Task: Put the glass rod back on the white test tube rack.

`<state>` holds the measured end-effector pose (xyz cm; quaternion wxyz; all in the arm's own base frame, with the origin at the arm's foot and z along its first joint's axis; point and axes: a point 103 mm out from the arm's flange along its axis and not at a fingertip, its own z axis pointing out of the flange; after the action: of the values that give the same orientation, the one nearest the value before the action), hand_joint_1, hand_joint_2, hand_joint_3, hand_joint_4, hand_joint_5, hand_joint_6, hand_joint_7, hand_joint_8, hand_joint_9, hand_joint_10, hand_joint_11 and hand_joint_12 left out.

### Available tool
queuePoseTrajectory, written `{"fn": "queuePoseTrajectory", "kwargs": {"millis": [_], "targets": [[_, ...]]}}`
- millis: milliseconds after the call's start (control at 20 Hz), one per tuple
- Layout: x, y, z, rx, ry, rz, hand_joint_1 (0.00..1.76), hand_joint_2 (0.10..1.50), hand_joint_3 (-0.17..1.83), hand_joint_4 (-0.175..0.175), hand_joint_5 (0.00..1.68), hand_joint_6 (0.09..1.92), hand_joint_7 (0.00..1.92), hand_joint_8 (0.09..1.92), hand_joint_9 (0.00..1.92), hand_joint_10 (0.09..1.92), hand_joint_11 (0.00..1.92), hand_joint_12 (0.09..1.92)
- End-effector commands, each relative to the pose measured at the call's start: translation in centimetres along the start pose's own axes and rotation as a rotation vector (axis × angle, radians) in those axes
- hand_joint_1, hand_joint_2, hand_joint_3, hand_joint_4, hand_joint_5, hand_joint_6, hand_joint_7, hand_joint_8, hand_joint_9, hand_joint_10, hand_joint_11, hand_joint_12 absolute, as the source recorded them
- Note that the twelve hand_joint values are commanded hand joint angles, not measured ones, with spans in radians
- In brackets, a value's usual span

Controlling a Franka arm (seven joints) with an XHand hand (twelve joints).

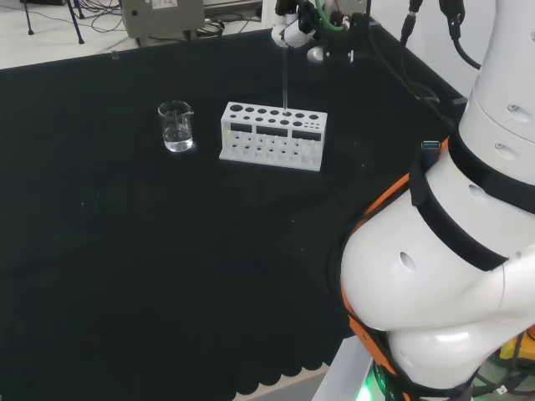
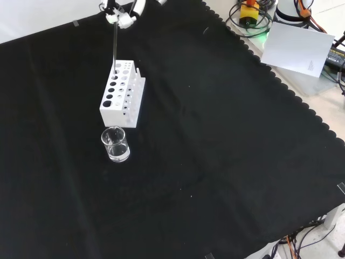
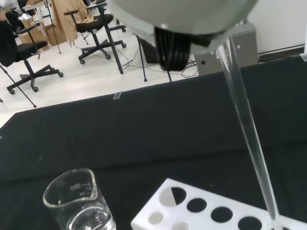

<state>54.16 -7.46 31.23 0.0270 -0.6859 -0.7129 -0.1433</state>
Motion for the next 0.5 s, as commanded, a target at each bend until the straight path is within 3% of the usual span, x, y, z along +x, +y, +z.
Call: {"fn": "queuePoseTrajectory", "kwargs": {"millis": [50, 500], "targets": [[-1.1, 0.1, 1.6, 0.026, -0.001, 0.015, 1.32, 0.61, 0.79, -0.175, 1.23, 0.52, 1.28, 1.0, 1.63, 0.77, 1.64, 0.8], [-2.4, 0.5, 4.3, 0.069, -0.002, 0.018, 1.32, 0.6, 0.79, -0.175, 1.23, 0.53, 1.28, 1.0, 1.63, 0.77, 1.64, 0.8]]}}
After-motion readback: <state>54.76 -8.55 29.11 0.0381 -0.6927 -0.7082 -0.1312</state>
